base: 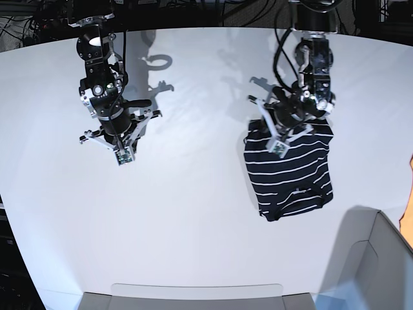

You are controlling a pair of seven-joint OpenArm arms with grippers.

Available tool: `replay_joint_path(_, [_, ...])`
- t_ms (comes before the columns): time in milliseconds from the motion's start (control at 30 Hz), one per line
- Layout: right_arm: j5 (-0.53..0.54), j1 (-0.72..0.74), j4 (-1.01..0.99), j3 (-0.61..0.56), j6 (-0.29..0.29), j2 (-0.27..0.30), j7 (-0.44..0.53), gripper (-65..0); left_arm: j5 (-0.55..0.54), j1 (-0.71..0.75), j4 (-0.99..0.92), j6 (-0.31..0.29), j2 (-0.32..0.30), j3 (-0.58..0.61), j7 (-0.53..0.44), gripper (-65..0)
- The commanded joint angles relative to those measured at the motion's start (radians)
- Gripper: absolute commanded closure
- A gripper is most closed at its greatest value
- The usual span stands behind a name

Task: Fold the T-shirt properly
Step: 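Press the folded bundle flat with the left gripper, then release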

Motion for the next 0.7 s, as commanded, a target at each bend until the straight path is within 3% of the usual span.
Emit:
replay_joint_path(0, [0.0, 0.009, 0.023, 0.002, -0.002, 0.003, 0.024, 0.0, 0.001, -0.018, 0.015, 0.009, -0.036, -0.014, -0.036, 0.0])
replay_joint_path(100, [0.002, 0.009, 0.023, 0.002, -0.002, 0.003, 0.026, 0.0, -0.002, 0.02, 0.066, 0.004, -0.071, -0.05, -0.048, 0.0])
replay_joint_path(367, [0.003, 0.009, 0.061, -0.005, -0.002, -0.003, 0.024, 0.0, -0.002, 0.039, 0.276, 0.003, -0.068, -0.067, -0.064, 0.0])
replay_joint_path(467, [0.003, 0.008, 0.08, -0.005, -0.002, -0.003, 0.02, 0.0, -0.002, -0.078, 0.219, 0.003, -0.067, -0.067, -0.099, 0.0])
replay_joint_path(667, [0.005, -0.048, 0.156, -0.007, -0.001, -0.003, 0.02, 0.0, -0.002, -0.27, -0.109, 0.004, -0.071, -0.067, -0.182, 0.0])
